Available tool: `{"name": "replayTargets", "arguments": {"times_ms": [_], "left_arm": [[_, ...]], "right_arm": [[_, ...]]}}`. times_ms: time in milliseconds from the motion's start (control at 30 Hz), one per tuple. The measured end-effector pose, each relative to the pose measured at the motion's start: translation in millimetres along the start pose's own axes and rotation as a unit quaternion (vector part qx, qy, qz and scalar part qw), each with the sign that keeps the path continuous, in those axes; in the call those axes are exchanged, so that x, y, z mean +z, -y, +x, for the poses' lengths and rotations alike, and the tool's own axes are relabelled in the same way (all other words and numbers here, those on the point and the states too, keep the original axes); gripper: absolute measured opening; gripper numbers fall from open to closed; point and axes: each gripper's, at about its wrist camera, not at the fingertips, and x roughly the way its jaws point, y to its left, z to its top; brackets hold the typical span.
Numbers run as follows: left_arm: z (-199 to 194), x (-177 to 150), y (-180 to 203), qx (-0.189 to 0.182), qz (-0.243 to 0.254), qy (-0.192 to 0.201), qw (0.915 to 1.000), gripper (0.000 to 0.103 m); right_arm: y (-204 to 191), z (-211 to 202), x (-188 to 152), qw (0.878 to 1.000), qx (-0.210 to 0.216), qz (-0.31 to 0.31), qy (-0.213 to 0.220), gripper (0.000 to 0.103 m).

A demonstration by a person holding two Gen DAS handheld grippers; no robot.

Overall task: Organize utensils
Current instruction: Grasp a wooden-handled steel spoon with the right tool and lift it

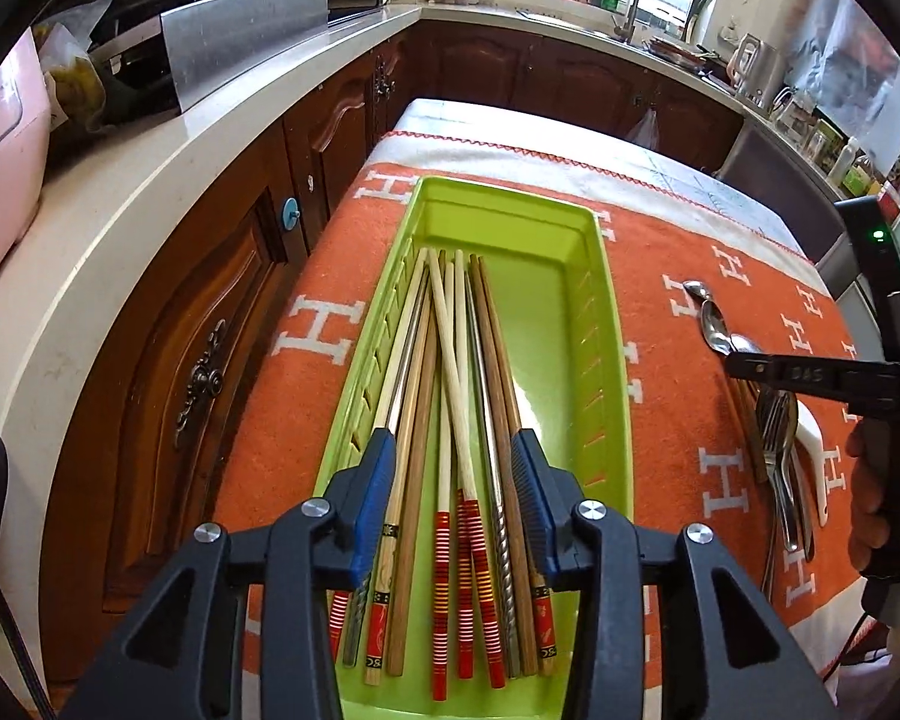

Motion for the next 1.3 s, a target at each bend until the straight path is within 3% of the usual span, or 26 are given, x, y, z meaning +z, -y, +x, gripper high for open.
{"name": "replayTargets", "arguments": {"times_ms": [200, 533, 833, 1067, 1300], "left_arm": [[-0.4, -0.3, 5.1, -0.01, 0.002, 0.001, 0.9999, 0.039], [1.6, -2.5, 6.9, -0.012, 0.003, -0.003, 0.9999, 0.039], [6.8, -6.0, 10.4, -0.006, 0.002, -0.013, 0.9999, 0.039], [5.9, -6.5, 11.1, 0.002, 0.003, -0.011, 0.9999, 0.039], [0.2, -4.4, 5.3, 0.023, 0.003, 0.003, 0.9997, 0.04]], "right_arm": [[-0.9, 9.5, 0.4, 1.0, -0.005, -0.006, -0.007, 0.011], [0.6, -1.1, -10.2, 1.0, 0.012, 0.0, 0.022, 0.006], [-0.5, -25.4, -23.9, 0.995, 0.081, 0.009, 0.056, 0.006], [-9.2, -38.2, -29.0, 0.988, 0.144, 0.025, 0.045, 0.006], [-45.6, -55.5, -16.6, 0.977, 0.205, 0.028, 0.041, 0.006]]}}
